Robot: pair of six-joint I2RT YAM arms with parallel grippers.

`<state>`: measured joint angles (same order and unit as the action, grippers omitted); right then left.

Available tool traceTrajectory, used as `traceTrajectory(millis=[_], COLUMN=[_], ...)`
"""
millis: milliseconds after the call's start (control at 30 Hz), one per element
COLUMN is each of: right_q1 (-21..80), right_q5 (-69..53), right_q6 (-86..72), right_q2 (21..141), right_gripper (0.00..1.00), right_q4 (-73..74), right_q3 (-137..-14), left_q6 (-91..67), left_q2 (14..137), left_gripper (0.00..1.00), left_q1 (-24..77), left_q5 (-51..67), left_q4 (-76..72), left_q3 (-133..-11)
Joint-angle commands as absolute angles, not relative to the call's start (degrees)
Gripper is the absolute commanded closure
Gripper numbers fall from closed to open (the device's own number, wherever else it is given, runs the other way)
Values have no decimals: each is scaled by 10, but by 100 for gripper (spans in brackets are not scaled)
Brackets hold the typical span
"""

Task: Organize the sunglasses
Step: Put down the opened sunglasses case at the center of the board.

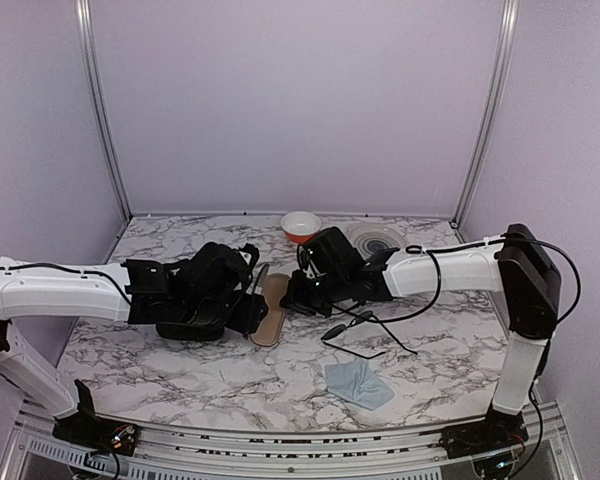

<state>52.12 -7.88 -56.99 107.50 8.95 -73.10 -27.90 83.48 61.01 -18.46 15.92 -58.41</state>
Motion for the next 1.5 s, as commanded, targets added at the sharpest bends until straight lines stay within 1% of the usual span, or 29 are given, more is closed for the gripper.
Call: traceTrajectory(millis=[0, 167, 233, 667, 700, 767, 800, 833, 867, 1100, 1133, 1267, 1333, 1367, 1467], right_q1=[529, 529, 529, 530, 530, 530, 531, 530, 530, 530, 530, 530, 530, 529, 527], right_q5=[-89, -94, -100, -111, -110, -109, -110, -111, -111, -119, -122, -146, -166, -173, -178], right_q6=[-585, -586, -586, -589, -588, -589, -589, -589, -589, -584, -582, -570, -556, -548, -527], right_q2=[1084, 1093, 1099, 1106, 1106, 1106, 1106, 1107, 1107, 1108, 1109, 1117, 1124, 1127, 1124], right_gripper=[100, 100, 100, 100, 100, 100, 100, 100, 100, 100, 98, 71, 66, 62, 59], right_q4=[95, 105, 105, 108, 108, 108, 107, 107, 107, 93, 91, 82, 78, 83, 98], right_q3=[-755, -761, -765, -768, -767, -765, -765, -764, -764, -761, -759, -759, -762, -764, -768], left_q6=[-276, -270, -267, -263, -264, -266, -267, -267, -267, -270, -271, -273, -272, -272, -279], left_q2=[858, 881, 891, 947, 949, 953, 954, 955, 957, 963, 964, 971, 977, 979, 988], left_gripper=[46, 61, 64, 66, 67, 73, 74, 79, 81, 83, 83, 83, 84, 84, 85], left_q1=[620, 632, 635, 644, 644, 645, 646, 646, 646, 651, 651, 653, 653, 653, 653], left_q5=[-251, -287, -295, -332, -333, -332, -332, -332, -332, -339, -343, -366, -381, -389, -419], left_q4=[193, 202, 204, 224, 225, 225, 224, 225, 225, 228, 231, 254, 268, 277, 308], left_q3=[-614, -625, -629, -649, -649, -650, -650, -650, -651, -657, -659, -673, -681, -684, -690])
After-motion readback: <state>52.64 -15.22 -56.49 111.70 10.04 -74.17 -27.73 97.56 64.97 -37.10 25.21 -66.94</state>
